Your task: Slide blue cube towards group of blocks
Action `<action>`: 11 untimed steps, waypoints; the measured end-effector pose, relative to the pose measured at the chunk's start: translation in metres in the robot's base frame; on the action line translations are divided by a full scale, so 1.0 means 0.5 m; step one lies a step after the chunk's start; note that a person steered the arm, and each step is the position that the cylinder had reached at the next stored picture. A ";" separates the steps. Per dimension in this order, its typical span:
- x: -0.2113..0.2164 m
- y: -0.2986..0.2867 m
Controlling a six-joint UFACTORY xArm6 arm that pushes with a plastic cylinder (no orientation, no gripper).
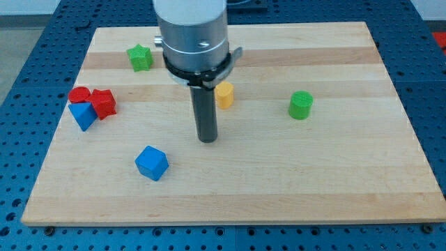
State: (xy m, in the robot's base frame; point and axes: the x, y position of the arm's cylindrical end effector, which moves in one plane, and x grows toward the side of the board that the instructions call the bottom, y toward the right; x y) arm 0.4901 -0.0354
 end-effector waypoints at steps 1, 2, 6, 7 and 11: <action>0.071 0.016; 0.167 -0.011; 0.076 -0.243; 0.069 -0.269; 0.048 -0.224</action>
